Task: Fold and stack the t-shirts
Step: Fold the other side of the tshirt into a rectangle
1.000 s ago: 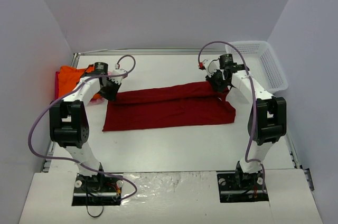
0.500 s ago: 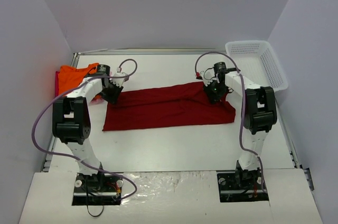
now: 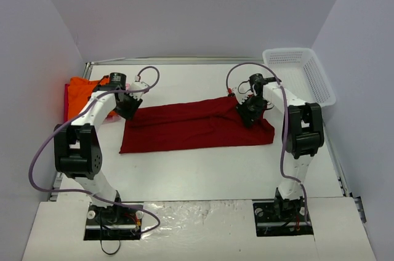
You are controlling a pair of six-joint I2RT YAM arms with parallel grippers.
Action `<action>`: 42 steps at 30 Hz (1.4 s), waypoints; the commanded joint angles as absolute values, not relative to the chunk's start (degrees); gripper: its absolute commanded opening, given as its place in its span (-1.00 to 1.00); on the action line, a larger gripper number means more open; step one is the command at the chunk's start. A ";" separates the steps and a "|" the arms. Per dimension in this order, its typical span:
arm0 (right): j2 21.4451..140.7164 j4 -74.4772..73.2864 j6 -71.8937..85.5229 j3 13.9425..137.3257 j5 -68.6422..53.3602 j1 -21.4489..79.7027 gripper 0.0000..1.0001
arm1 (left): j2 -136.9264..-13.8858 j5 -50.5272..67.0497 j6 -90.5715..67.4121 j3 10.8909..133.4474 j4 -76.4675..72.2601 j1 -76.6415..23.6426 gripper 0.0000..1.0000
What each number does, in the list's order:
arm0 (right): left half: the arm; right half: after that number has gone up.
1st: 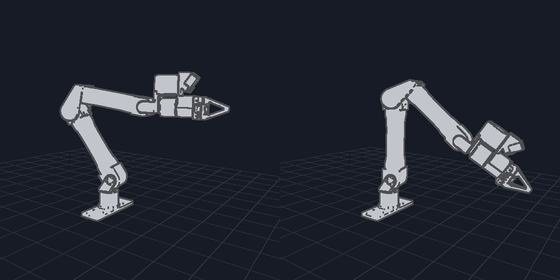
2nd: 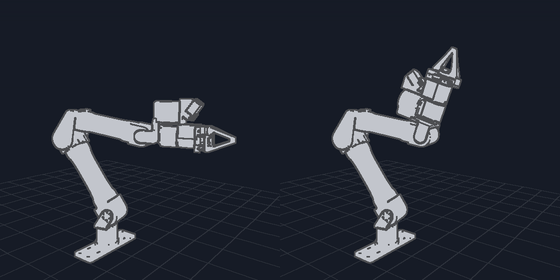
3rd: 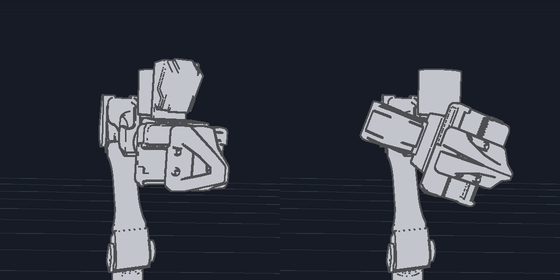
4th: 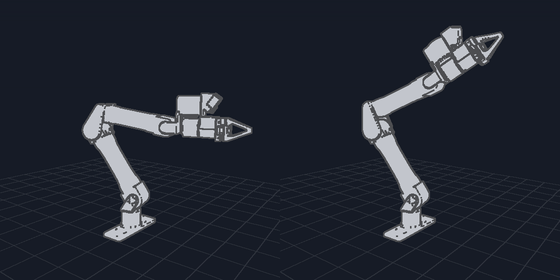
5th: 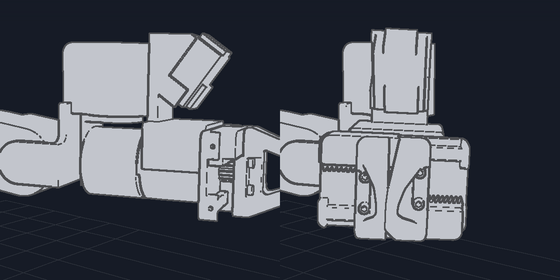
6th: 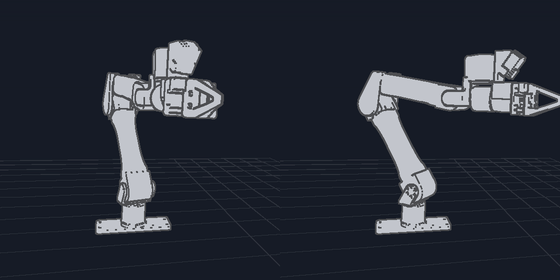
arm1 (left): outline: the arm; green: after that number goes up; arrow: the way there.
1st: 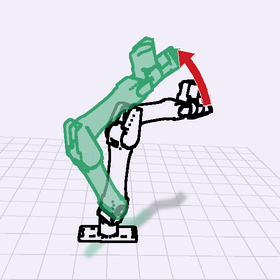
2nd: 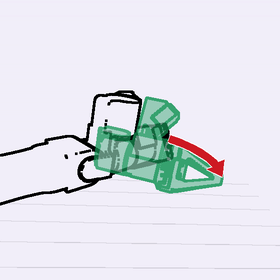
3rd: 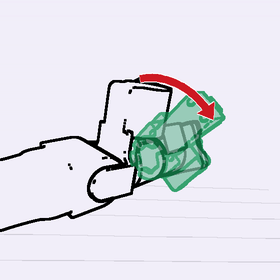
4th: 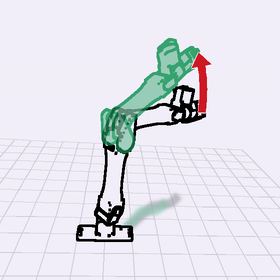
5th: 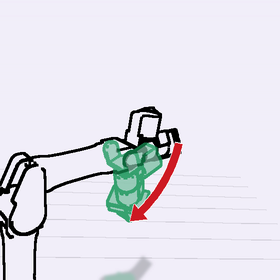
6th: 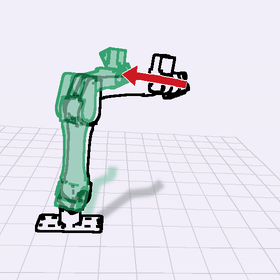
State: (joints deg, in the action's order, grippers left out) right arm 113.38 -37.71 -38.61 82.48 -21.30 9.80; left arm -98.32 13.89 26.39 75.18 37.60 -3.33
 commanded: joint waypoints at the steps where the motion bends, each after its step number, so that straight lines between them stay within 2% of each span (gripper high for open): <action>1: 107.41 -47.36 -42.97 84.64 -24.52 10.11 -0.38 | -93.00 13.89 27.86 77.34 41.57 -3.52 -0.46; 13: 105.21 -56.95 -49.22 84.72 -25.66 9.76 -0.15 | -88.95 13.36 27.51 77.78 43.42 -3.16 -0.47; 21: 104.50 -56.78 -50.10 92.18 -28.12 8.35 -0.07 | -81.84 14.95 24.00 80.77 42.19 -1.23 -0.47; 27: 112.92 -53.61 -48.25 98.70 -30.32 6.59 0.04 | -78.14 12.39 21.45 80.07 39.29 -0.88 -0.48; 34: 126.64 -53.70 -46.23 114.05 -34.27 6.59 0.02 | -76.64 10.99 20.39 78.14 38.85 -0.70 -0.48; 42: 135.26 -54.84 -47.02 119.88 -35.86 6.59 0.00 | -75.50 9.76 20.21 76.38 38.67 -0.26 -0.48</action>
State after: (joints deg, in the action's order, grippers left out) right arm 135.63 -51.29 -46.74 117.30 -33.30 6.42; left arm -78.26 10.87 21.39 76.79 39.53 -0.71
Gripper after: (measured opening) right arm 0.503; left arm 0.261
